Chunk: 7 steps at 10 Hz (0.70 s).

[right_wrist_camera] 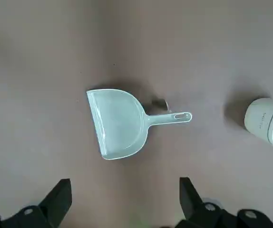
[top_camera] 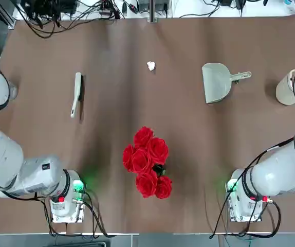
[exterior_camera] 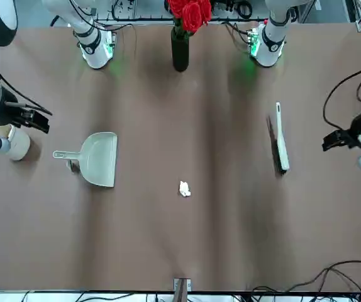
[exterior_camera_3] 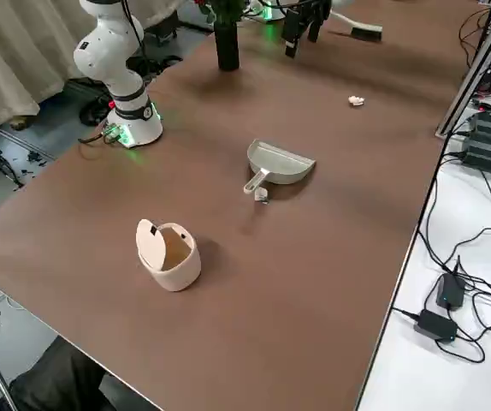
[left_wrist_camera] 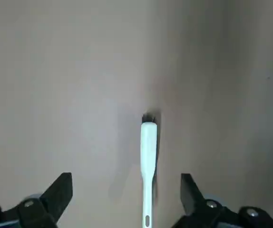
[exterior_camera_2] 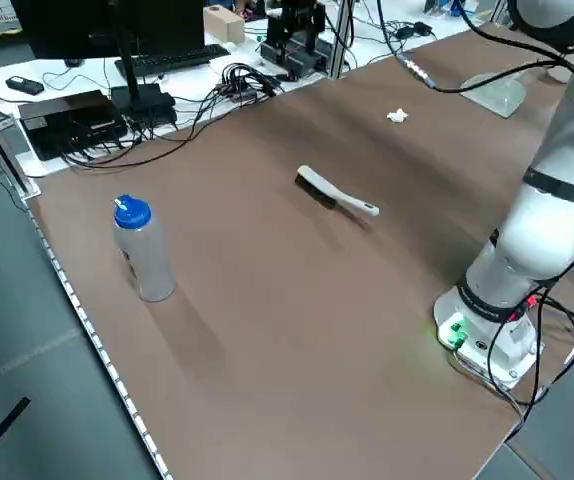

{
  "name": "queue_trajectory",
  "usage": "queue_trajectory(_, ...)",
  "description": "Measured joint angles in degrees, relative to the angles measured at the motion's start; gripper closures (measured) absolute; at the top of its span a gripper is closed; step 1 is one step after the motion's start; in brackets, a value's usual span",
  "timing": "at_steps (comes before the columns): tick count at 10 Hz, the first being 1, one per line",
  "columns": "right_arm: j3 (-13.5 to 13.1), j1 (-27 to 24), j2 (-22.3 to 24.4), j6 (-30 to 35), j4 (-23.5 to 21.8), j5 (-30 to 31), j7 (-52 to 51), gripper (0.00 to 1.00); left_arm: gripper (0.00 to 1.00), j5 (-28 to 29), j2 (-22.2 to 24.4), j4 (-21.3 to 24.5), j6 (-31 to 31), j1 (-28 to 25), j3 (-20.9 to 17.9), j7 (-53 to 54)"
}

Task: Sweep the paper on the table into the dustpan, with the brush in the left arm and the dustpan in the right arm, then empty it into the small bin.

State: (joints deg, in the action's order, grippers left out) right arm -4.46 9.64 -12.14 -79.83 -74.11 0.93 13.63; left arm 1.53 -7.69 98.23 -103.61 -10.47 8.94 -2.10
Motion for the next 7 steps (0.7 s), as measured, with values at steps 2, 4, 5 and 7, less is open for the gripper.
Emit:
queue_trajectory(2, -0.2, -0.2, 0.0, 0.2, -0.1, 0.2, -8.2, 0.00, 0.00, 0.0, 3.8, 10.3, -4.6, 0.0, 0.1, 0.0)
queue_trajectory(4, -0.8, -2.7, -0.2, 0.3, -0.5, 0.3, -24.2, 0.00, 0.00, 0.0, 6.5, 17.0, -5.8, 0.0, 0.1, -0.4)
queue_trajectory(5, -0.9, -4.2, -0.4, 0.0, -0.7, 0.3, -33.1, 0.00, 0.00, 0.0, 7.8, 20.5, -7.2, 0.0, 0.2, -0.6)
queue_trajectory(7, -0.9, -6.3, -1.5, -0.3, -1.1, 0.2, -50.4, 0.00, 0.00, -1.2, 9.8, 26.3, -9.4, -0.1, 0.3, -1.2)
